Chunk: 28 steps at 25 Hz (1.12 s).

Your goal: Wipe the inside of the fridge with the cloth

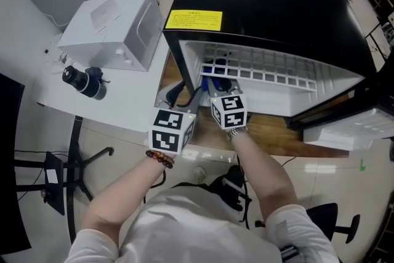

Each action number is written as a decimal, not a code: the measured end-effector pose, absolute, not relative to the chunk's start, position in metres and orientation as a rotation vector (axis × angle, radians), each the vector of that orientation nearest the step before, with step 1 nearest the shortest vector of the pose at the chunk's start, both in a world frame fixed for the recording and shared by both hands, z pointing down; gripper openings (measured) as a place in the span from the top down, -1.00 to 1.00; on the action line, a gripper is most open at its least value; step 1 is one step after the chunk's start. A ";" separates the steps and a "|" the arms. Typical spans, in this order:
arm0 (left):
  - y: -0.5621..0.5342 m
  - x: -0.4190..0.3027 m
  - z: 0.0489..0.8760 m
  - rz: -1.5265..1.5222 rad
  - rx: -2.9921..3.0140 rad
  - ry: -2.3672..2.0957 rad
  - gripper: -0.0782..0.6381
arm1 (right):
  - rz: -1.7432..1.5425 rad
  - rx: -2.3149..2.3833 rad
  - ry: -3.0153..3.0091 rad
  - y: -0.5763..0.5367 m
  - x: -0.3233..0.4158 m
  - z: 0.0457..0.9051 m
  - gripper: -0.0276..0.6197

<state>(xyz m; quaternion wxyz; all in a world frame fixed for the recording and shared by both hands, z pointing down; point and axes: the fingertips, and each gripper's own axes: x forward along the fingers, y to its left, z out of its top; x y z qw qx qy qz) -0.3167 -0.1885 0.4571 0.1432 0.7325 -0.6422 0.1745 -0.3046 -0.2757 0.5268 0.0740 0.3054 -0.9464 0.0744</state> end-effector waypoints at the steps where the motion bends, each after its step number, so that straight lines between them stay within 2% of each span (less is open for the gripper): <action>1: -0.190 -0.317 0.457 0.498 2.100 -1.865 0.31 | 0.208 0.937 -2.834 -0.280 -0.305 0.528 0.71; 6: -0.195 -0.320 0.456 0.482 2.064 -1.895 0.38 | 0.151 1.046 -2.802 -0.297 -0.308 0.534 0.72; 28: -0.196 -0.320 0.453 0.456 2.059 -1.932 0.37 | 0.050 1.256 -2.741 -0.357 -0.319 0.546 0.72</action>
